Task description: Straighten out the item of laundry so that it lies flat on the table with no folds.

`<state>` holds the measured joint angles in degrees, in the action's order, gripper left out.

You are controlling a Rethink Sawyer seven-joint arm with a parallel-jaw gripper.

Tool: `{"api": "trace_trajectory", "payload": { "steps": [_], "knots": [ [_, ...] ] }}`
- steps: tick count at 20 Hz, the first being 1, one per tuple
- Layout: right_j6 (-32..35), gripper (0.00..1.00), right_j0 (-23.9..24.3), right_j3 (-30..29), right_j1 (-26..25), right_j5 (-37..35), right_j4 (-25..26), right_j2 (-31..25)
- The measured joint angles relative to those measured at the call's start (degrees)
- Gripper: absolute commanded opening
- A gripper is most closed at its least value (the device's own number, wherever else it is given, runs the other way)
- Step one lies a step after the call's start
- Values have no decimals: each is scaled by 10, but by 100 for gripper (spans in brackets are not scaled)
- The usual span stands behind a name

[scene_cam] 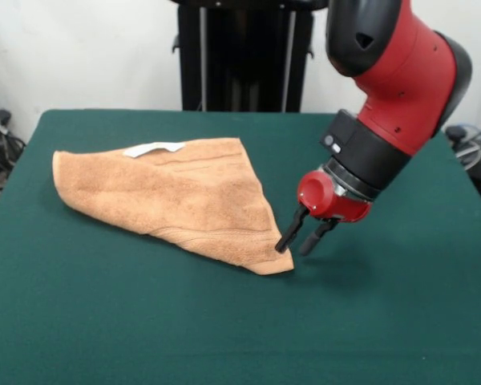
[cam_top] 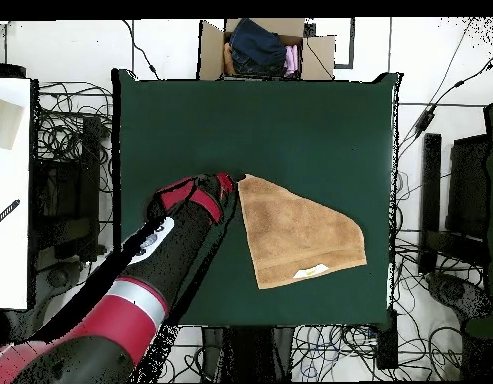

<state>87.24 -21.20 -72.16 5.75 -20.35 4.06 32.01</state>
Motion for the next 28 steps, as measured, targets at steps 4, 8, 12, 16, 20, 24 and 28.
{"api": "trace_trajectory", "payload": {
  "steps": [4, 8, 12, 16, 20, 24, 28],
  "knots": [
    [0, 100, -6, 3, -4, -6, 0, 4],
    [0, 100, -18, 11, -14, -10, 0, 12],
    [0, 100, -33, 17, -27, -11, 0, 21],
    [0, 100, -41, 23, -36, -15, 0, 32],
    [0, 100, -42, 26, -41, -19, 0, 36],
    [0, 100, -42, 30, -47, -19, 0, 47],
    [0, 100, -46, 31, -58, -19, 0, 62]
  ]
}}
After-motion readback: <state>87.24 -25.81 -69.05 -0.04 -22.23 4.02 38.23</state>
